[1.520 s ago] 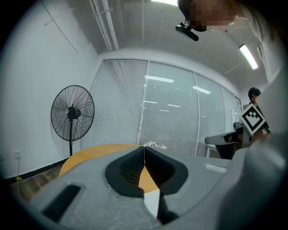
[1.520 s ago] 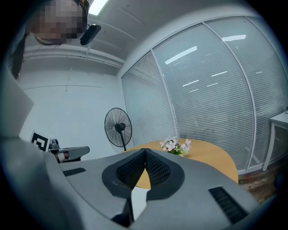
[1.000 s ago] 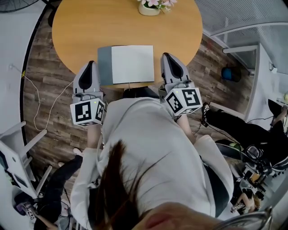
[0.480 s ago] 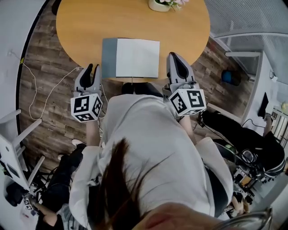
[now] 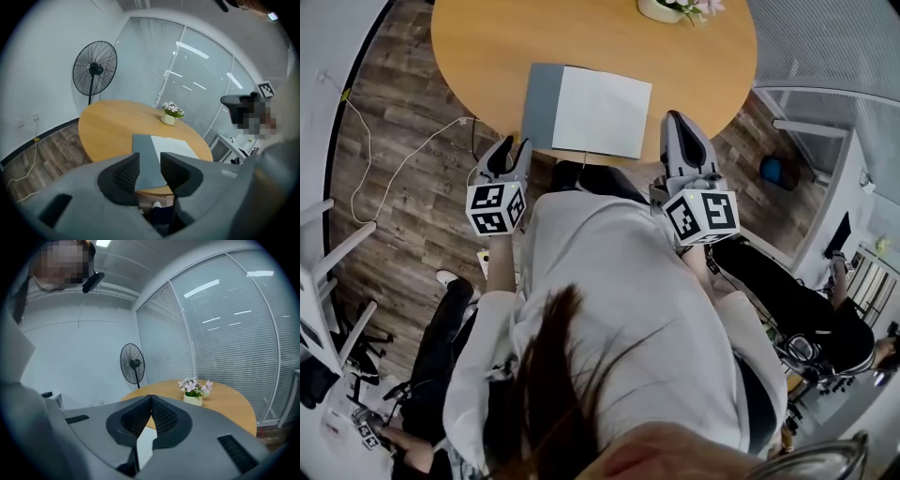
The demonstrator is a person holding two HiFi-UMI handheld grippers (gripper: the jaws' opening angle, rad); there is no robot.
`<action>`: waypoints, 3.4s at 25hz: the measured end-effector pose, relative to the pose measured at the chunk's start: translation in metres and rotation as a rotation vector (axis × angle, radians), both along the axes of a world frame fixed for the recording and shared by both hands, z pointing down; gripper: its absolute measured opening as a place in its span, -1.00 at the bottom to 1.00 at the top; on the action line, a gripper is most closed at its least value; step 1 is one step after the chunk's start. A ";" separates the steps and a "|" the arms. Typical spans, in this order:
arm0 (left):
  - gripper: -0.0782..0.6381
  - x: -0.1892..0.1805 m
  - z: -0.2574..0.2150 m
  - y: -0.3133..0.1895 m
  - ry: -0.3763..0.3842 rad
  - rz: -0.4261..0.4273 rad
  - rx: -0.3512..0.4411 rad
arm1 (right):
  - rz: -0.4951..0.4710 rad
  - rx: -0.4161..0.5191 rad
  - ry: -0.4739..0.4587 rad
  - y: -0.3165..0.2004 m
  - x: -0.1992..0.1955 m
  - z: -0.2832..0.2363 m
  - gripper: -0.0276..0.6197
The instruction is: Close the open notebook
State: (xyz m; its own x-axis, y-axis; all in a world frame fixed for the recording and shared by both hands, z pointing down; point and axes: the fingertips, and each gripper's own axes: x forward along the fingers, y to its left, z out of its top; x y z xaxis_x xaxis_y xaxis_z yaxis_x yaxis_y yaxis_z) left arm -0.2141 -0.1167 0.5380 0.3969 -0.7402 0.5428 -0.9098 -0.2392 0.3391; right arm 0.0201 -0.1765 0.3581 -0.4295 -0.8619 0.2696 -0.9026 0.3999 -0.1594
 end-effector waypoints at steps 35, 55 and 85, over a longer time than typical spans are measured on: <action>-0.08 0.017 0.091 0.020 0.229 -0.007 -0.308 | -0.015 -0.046 0.052 0.005 -0.015 0.012 -0.91; -0.54 0.009 0.041 0.012 0.176 0.023 -0.188 | 0.014 -0.035 0.021 0.018 -0.013 0.013 -0.91; -0.72 0.061 -0.024 0.015 0.010 0.020 -0.091 | 0.093 0.005 -0.094 0.052 0.071 0.001 -0.91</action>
